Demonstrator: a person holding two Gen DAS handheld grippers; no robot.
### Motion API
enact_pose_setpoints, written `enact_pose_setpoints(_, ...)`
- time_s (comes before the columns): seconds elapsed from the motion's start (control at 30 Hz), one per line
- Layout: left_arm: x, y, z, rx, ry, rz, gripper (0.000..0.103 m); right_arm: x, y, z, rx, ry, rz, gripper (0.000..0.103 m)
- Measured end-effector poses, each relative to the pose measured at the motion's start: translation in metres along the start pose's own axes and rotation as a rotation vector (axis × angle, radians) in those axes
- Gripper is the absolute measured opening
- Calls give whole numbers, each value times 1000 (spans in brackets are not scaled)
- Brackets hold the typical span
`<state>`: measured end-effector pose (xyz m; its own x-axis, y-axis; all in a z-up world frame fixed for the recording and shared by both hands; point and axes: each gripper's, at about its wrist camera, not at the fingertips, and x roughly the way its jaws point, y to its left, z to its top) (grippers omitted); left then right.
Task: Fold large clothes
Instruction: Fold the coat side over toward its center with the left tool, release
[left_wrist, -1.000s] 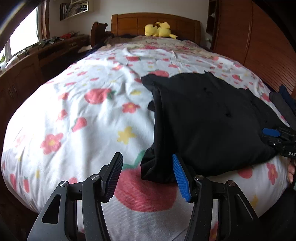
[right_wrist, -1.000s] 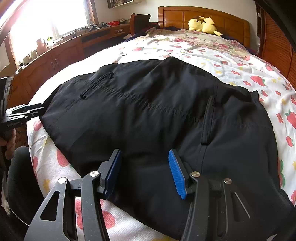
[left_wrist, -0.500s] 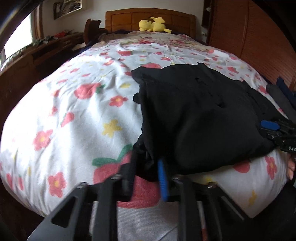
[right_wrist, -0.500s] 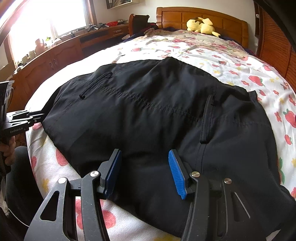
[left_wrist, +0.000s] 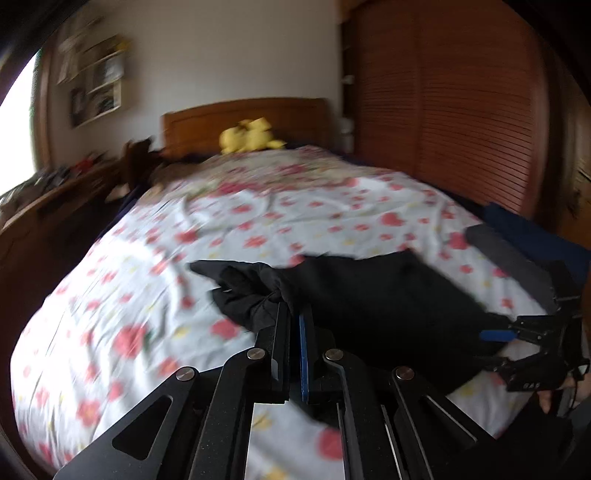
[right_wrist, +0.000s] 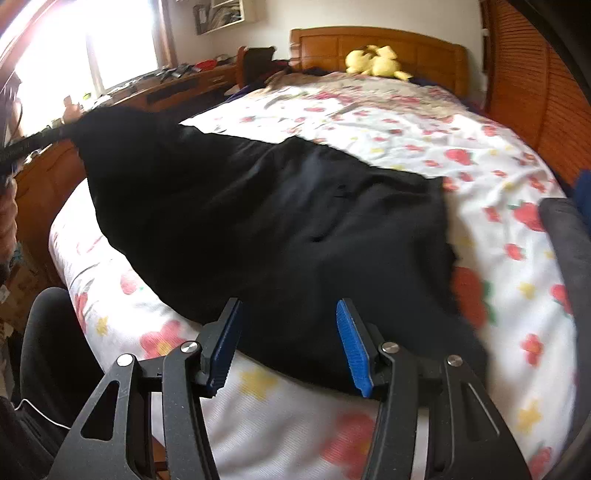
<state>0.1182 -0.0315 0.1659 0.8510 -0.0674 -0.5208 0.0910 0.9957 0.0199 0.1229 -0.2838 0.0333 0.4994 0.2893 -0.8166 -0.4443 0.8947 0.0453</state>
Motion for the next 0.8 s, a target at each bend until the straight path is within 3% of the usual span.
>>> enact_pose_setpoints(0.3,40,-101,39,222,-32,-164,3,-46,-50,-26,95,-50,-33,53)
enact_pose_setpoints(0.4,57,-123,41,258,-7,-229,3,-56,-60,-33,108,-48,-59,53)
enact_pose_setpoints(0.53,87,-143,48,271,37,-291,3,-71,-75,-44,135,-57,-81,53)
enact_pose_setpoints(0.67,97,-140,51,266,51,-277,3,-82,-87,-54,161,-56,-75,53)
enact_pose_setpoints(0.8,81,-131,56,245,-6,-310,8,-86,-96,-54,157,-49,-90,53)
